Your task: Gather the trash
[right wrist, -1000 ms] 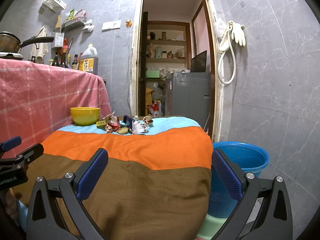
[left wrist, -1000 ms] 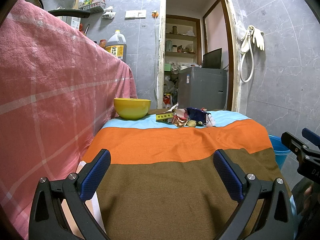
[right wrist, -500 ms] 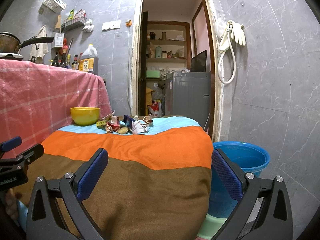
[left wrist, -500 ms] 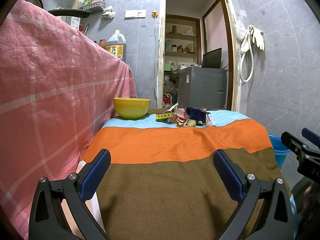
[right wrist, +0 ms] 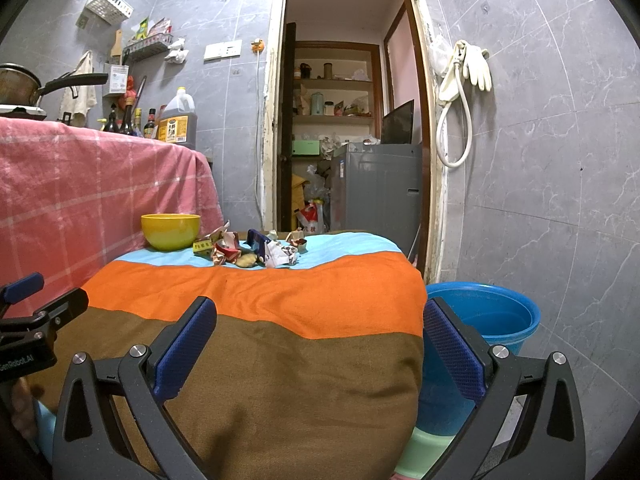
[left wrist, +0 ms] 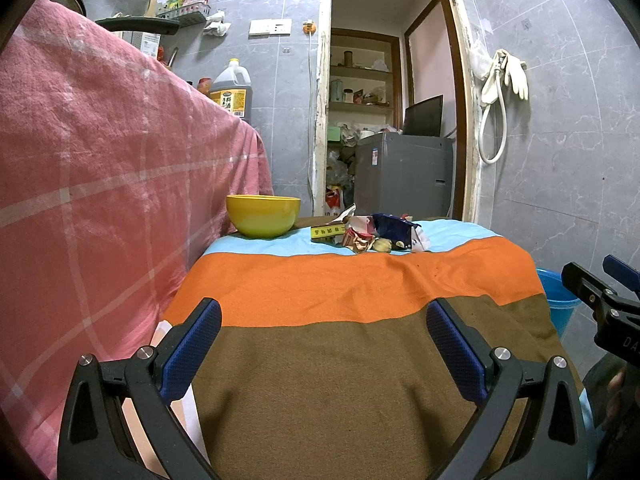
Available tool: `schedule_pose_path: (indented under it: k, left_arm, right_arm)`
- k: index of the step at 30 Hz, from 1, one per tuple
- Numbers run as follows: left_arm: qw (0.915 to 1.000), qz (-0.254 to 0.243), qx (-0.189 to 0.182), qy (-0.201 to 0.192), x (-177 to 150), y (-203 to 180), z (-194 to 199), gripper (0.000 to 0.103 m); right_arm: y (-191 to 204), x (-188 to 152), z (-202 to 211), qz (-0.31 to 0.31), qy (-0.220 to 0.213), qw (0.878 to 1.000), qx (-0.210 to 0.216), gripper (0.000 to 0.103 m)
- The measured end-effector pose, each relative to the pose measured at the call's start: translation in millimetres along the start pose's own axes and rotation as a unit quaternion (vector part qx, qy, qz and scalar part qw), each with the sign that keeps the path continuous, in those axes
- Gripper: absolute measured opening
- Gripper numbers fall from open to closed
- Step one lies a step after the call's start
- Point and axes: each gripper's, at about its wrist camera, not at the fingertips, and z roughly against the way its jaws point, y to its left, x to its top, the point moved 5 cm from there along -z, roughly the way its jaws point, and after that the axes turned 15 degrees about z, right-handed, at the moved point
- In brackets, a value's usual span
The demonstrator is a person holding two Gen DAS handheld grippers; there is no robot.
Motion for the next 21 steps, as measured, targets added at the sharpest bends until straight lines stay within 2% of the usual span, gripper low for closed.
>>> schedule_pose_path:
  k: [8,12,21]
  left_arm:
    - [0.9998,0.016,0.004,0.013,6,-2,-12,0.101]
    - [0.9996,0.027,0.0,0.004,15,-5,-13,0.101]
    - [0.9996,0.014,-0.001,-0.024,57,-14,-31,0.101]
  right_arm:
    - [-1,3,1,-0.001,0.001,1.0,0.007,0.103]
    - [0,10,-3,0.002,-0.006,1.0,0.01,0.103]
    - [-10,52,-23,0.006,-0.054,0.998,0.023,0.103]
